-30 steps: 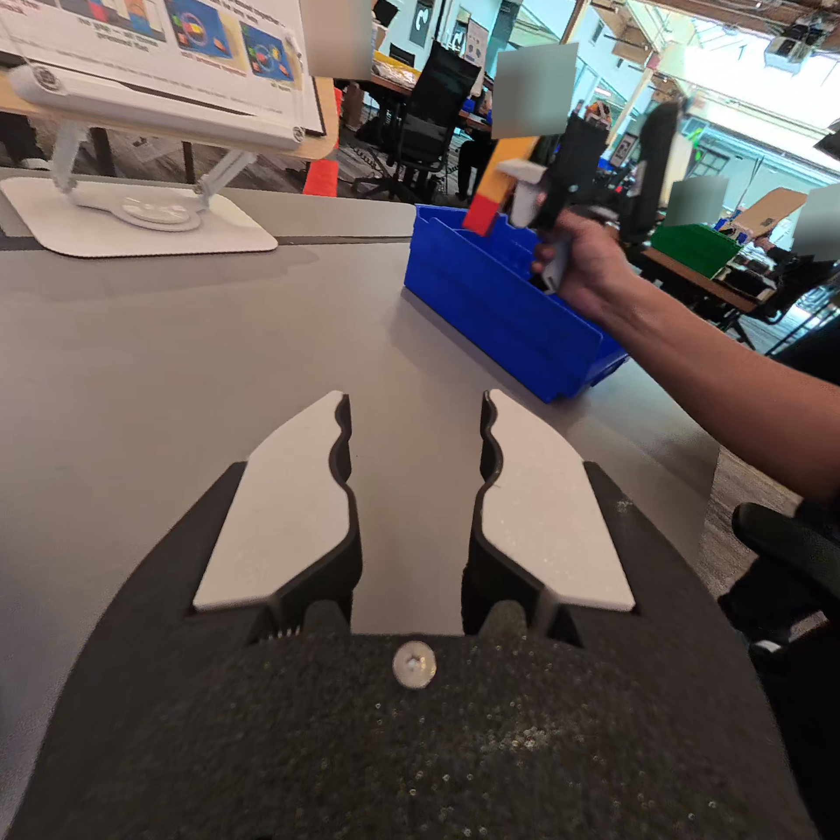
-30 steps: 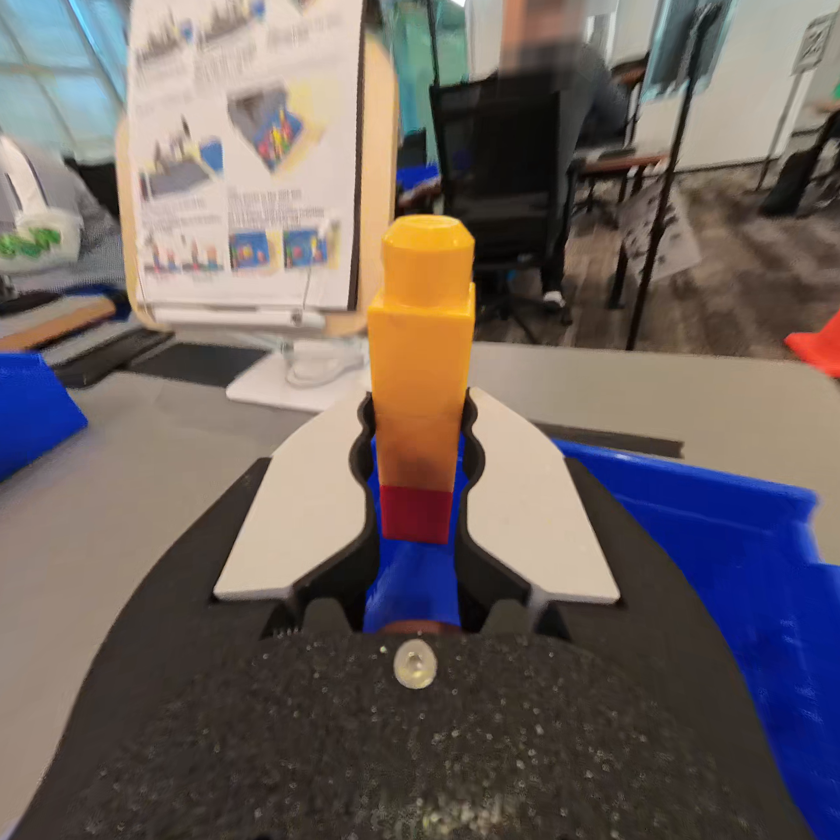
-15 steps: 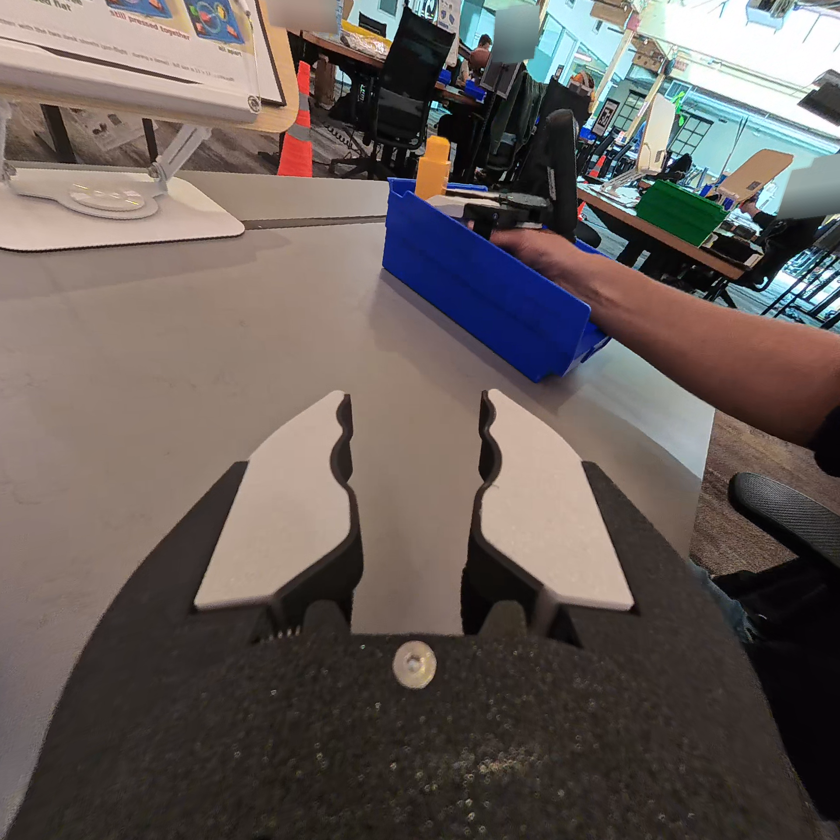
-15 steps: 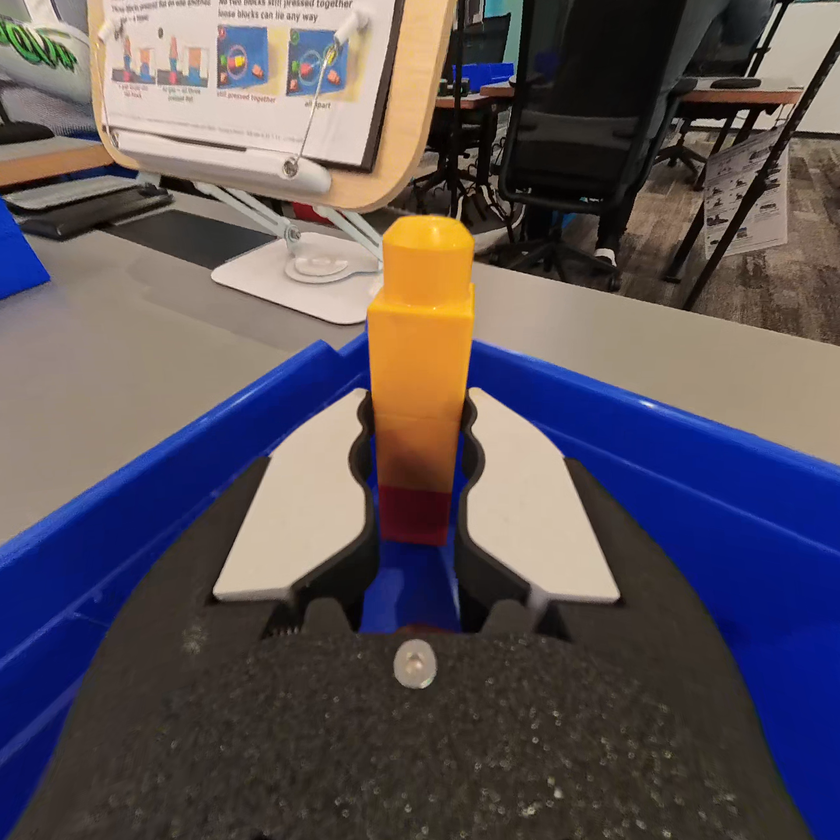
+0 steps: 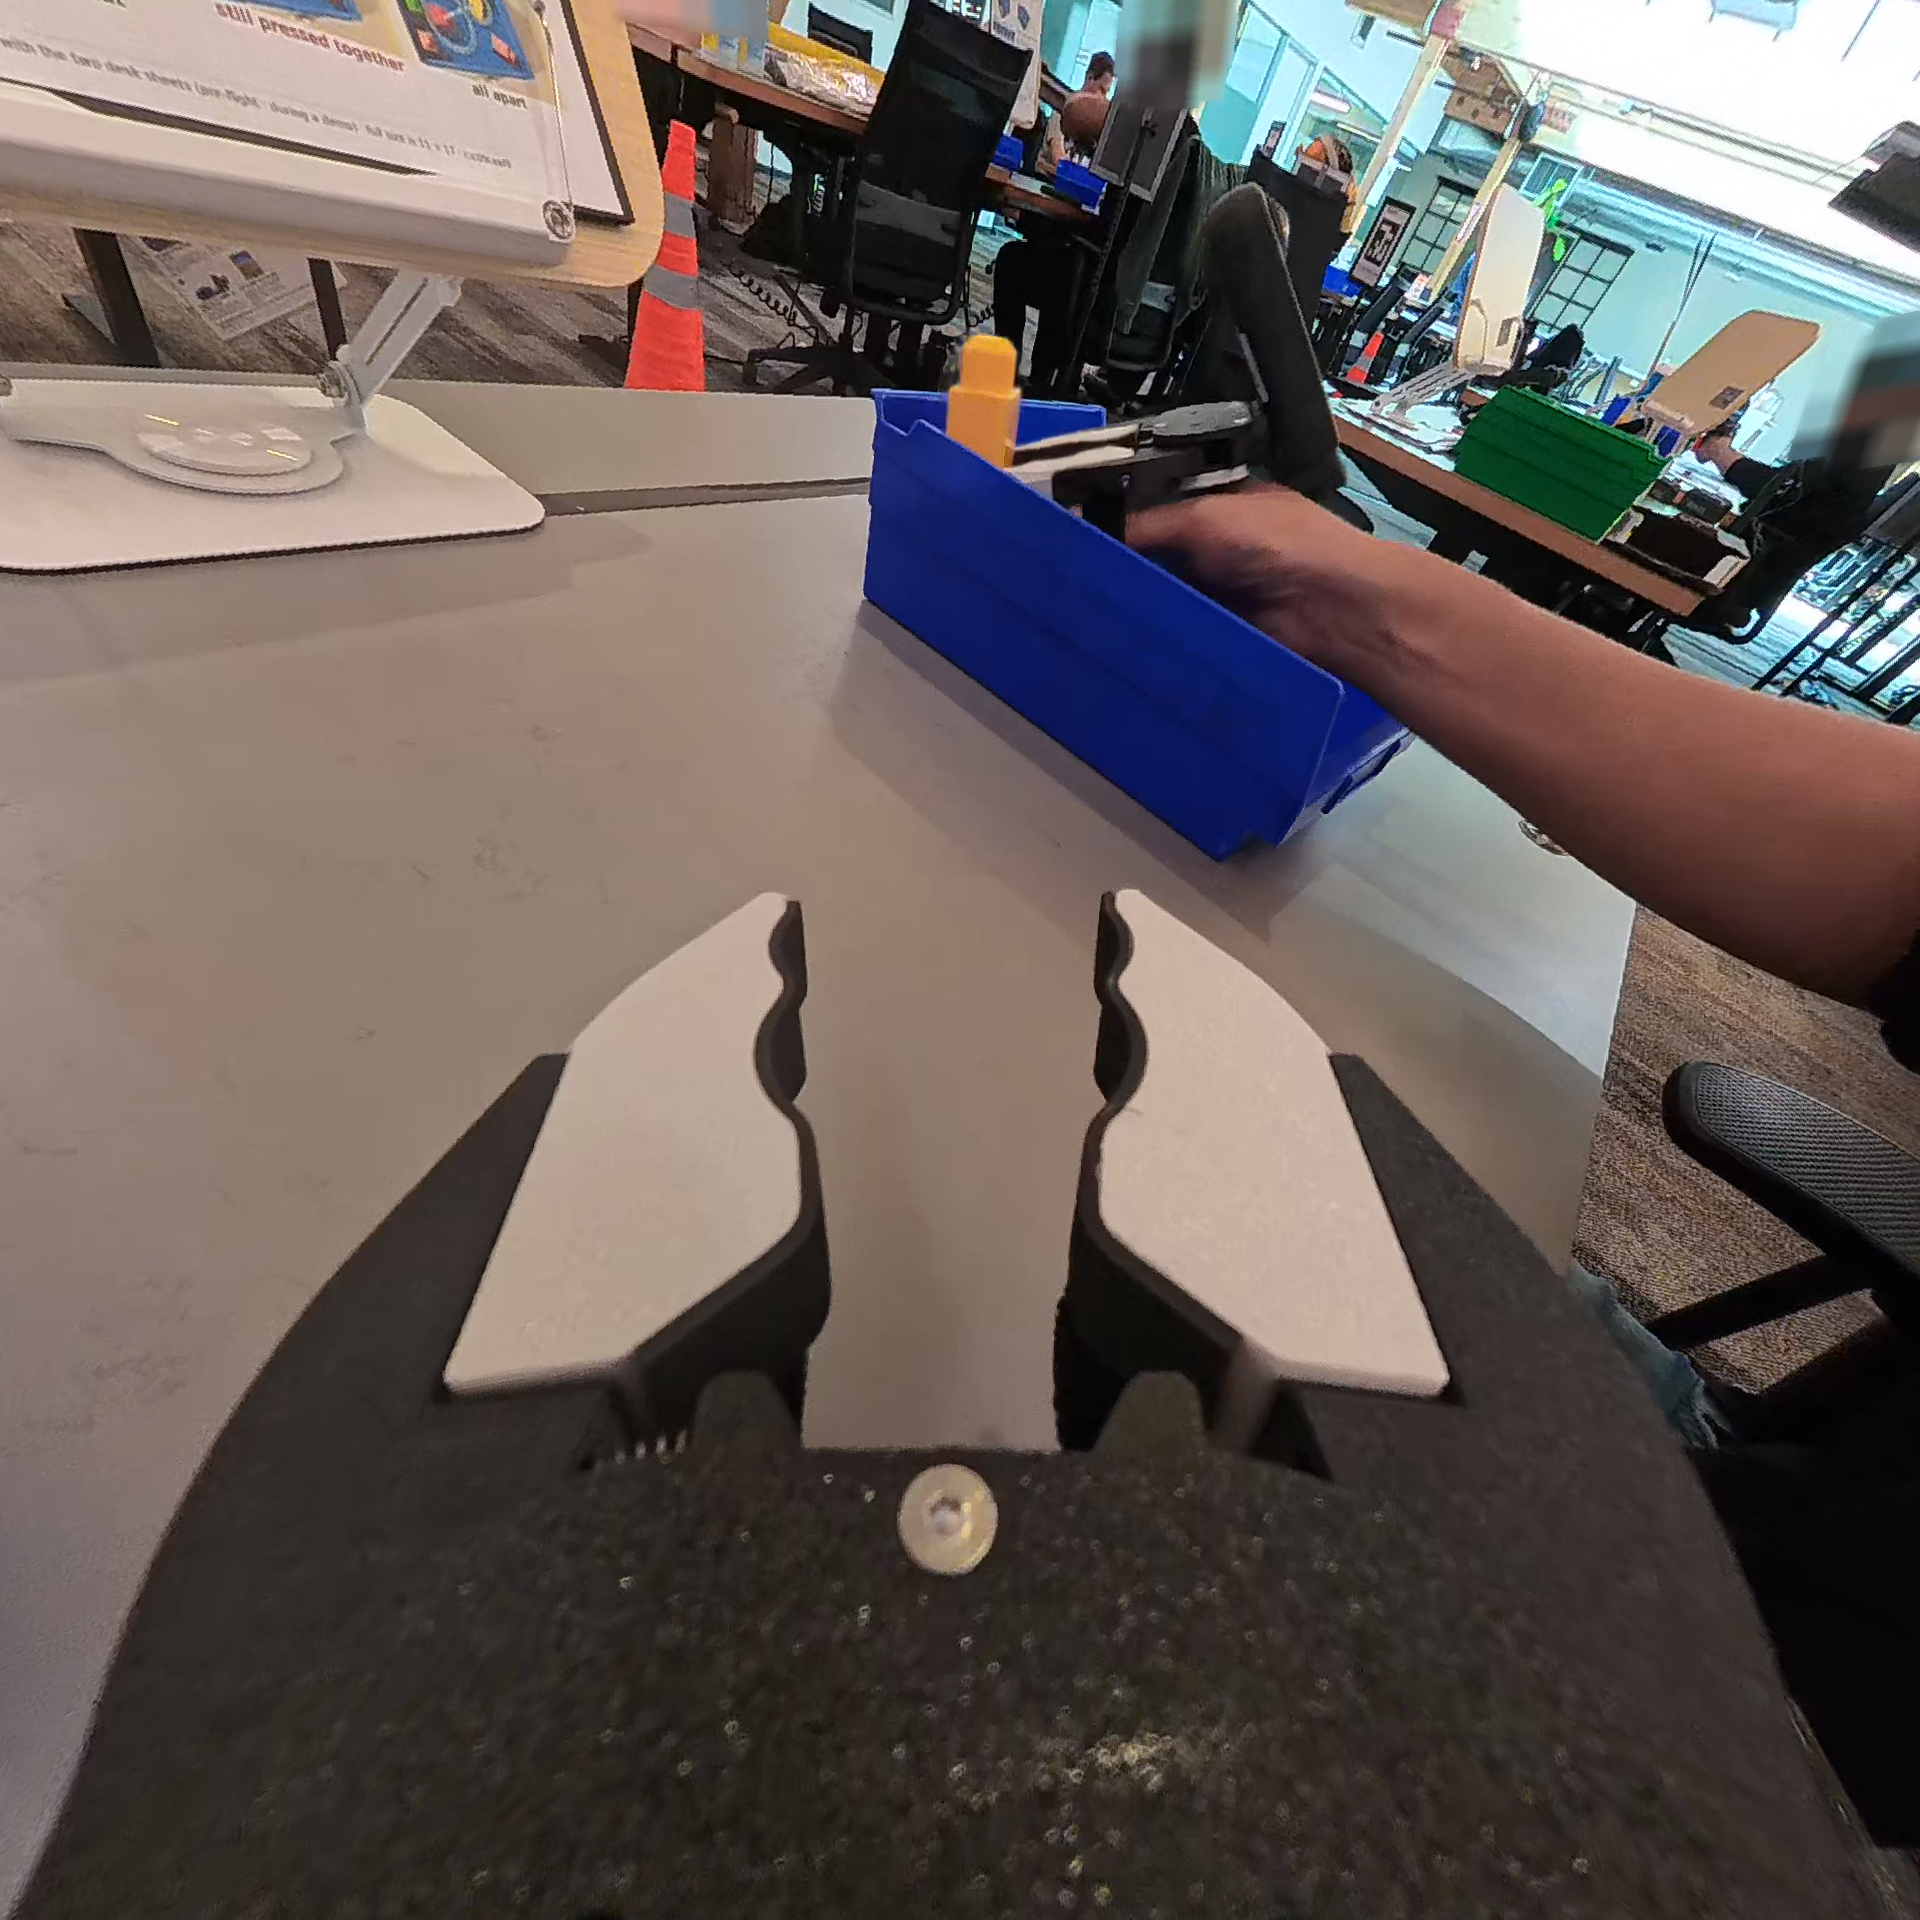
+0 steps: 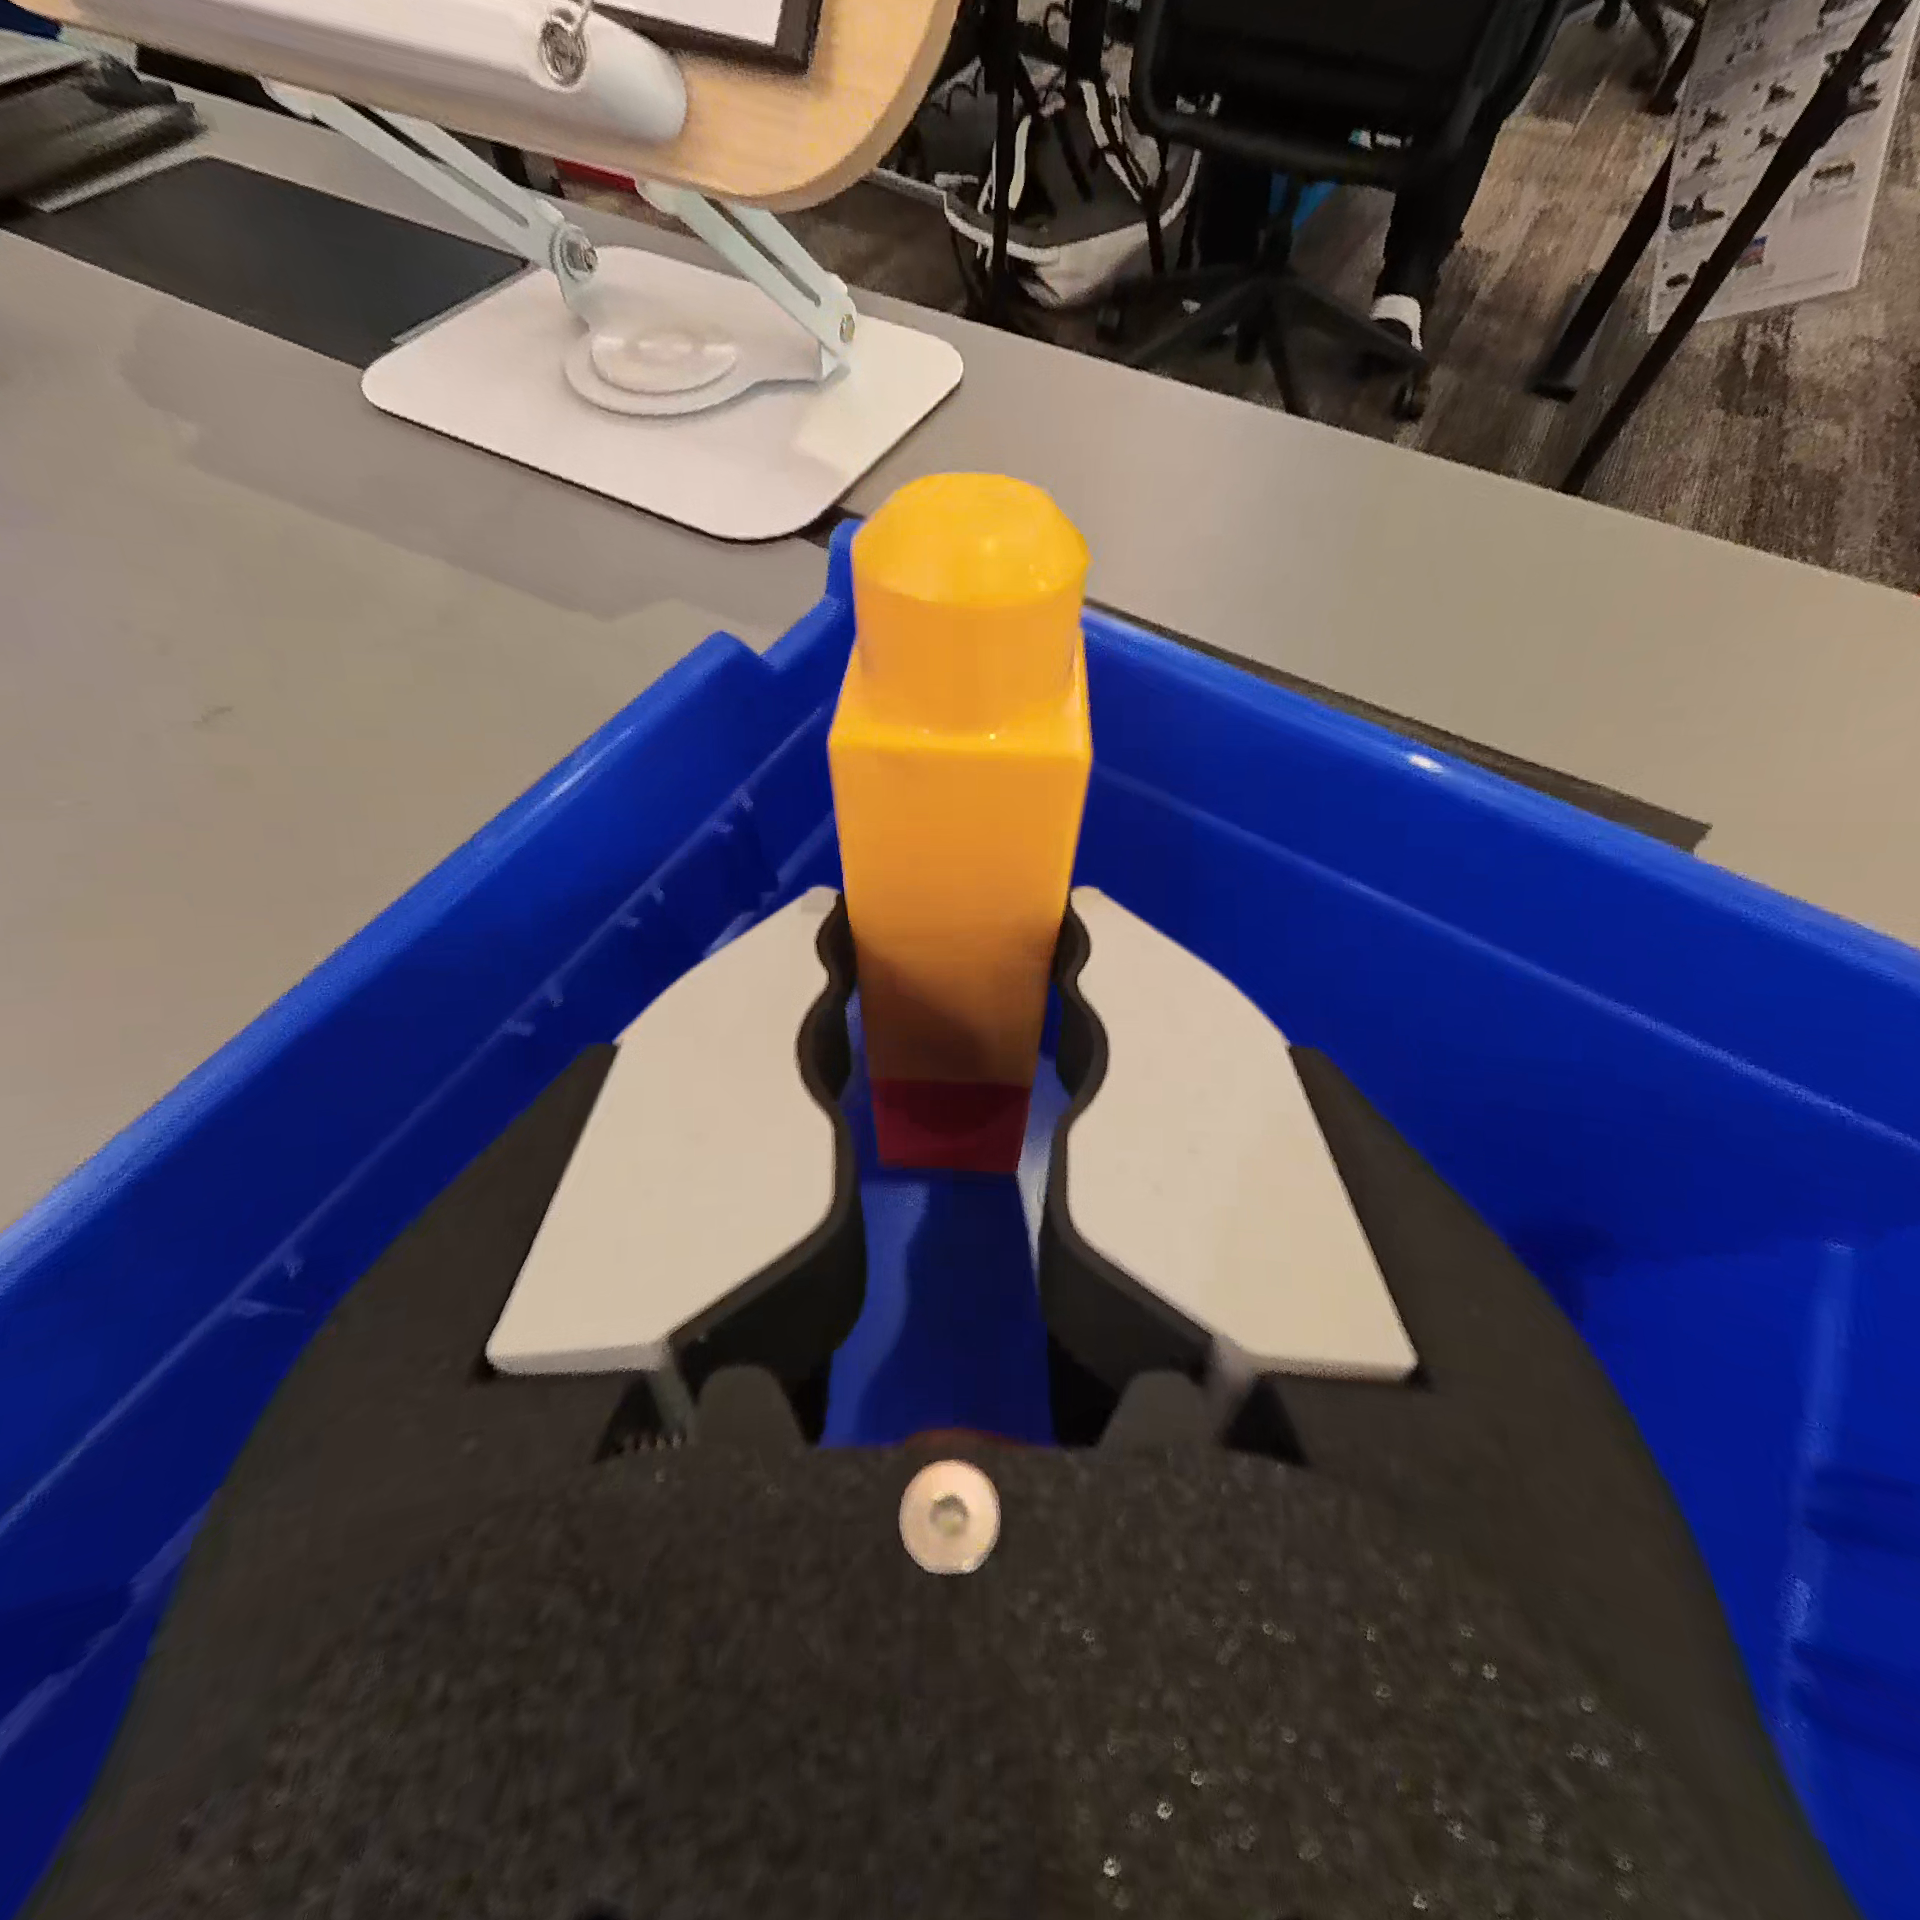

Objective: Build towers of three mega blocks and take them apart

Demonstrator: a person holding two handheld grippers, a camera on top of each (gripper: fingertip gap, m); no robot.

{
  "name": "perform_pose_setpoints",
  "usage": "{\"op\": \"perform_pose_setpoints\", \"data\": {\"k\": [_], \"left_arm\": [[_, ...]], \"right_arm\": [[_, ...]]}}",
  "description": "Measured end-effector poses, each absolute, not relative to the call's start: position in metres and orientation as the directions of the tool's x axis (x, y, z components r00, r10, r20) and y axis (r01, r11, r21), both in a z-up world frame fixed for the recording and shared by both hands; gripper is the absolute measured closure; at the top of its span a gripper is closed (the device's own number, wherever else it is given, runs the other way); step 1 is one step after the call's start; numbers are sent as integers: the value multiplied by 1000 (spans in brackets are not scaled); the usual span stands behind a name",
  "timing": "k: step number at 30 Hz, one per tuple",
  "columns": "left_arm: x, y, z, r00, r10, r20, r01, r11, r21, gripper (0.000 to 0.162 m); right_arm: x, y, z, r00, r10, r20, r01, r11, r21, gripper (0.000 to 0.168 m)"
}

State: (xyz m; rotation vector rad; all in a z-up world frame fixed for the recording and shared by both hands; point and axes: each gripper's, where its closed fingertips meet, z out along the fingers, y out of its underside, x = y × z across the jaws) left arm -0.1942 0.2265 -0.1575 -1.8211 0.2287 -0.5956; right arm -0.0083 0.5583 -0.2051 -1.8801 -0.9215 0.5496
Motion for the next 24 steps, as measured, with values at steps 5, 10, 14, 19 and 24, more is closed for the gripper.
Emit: {"op": "perform_pose_setpoints", "data": {"k": [5,10,14,19,24], "left_arm": [[-192,226,-157,849,-447,282,135,-334,-933,109],[-190,225,-159,845,-448,291,138,-343,-929,109],[-195,225,-159,856,-432,284,139,-336,-931,108],[-211,224,-160,894,-374,248,123,-328,-937,107],[-240,212,-147,961,-232,150,94,-233,-968,104]], "right_arm": [[0,549,-211,631,776,-5,379,-313,-871,132],[2,548,-212,631,776,-6,383,-318,-867,129],[9,533,-193,641,768,-4,357,-302,-884,122],[29,479,-122,670,729,141,342,-134,-930,112],[11,380,-82,592,800,96,218,-44,-975,117]]}}
